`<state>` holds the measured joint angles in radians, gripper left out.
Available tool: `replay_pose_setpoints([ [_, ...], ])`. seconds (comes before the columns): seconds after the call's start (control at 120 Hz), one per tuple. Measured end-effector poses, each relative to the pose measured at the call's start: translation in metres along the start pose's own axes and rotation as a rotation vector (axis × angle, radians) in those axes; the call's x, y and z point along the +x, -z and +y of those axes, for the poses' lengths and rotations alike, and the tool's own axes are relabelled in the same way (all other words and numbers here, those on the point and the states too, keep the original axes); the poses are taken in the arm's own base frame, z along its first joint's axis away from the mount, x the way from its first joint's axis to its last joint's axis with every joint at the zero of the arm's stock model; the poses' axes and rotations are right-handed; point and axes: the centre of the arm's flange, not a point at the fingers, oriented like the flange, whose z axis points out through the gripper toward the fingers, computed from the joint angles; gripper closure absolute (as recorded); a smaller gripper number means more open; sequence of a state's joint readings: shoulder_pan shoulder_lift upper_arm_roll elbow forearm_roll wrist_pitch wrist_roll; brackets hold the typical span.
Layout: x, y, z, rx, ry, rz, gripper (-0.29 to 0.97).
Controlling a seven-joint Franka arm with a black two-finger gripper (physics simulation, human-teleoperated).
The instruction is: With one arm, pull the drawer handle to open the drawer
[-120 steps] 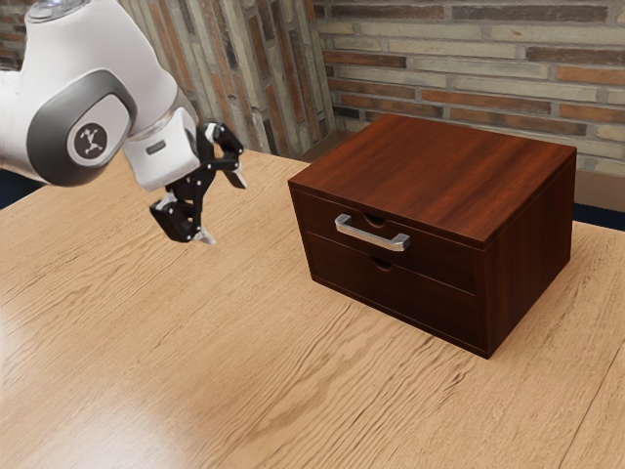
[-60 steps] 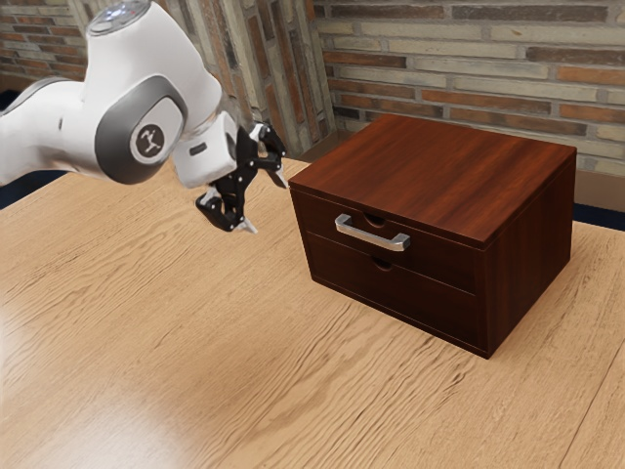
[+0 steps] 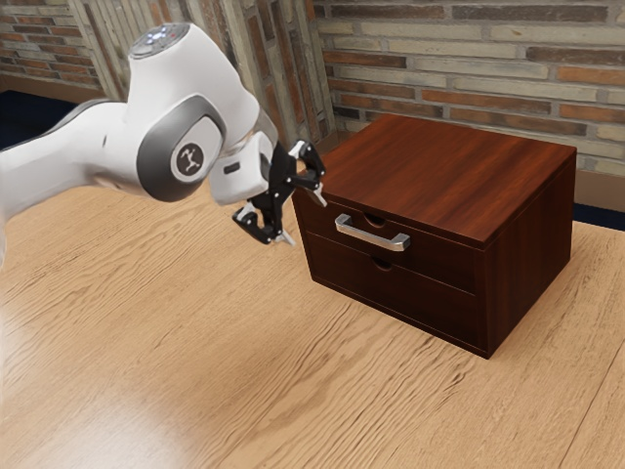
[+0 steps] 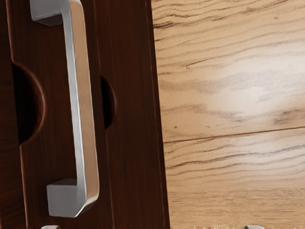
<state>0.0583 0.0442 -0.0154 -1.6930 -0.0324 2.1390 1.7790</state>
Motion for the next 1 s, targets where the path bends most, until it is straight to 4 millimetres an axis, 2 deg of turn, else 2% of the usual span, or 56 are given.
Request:
replay_pose_setpoints([
  [0.133, -0.021, -0.003, -0.004, 0.018, 0.013, -0.008, 0.20],
  [0.2, -0.026, -0.004, -0.006, 0.025, 0.015, -0.003, 0.20],
  [0.433, 0.017, -0.016, -0.017, 0.027, -0.067, 0.041, 0.19],
  [0.667, 0.008, -0.041, -0.015, -0.006, -0.070, 0.047, 0.19],
  [0.85, 0.022, -0.044, -0.017, -0.005, -0.097, 0.061, 0.19],
  [1.0, 0.021, -0.040, -0.019, 0.002, -0.104, 0.059, 0.19],
])
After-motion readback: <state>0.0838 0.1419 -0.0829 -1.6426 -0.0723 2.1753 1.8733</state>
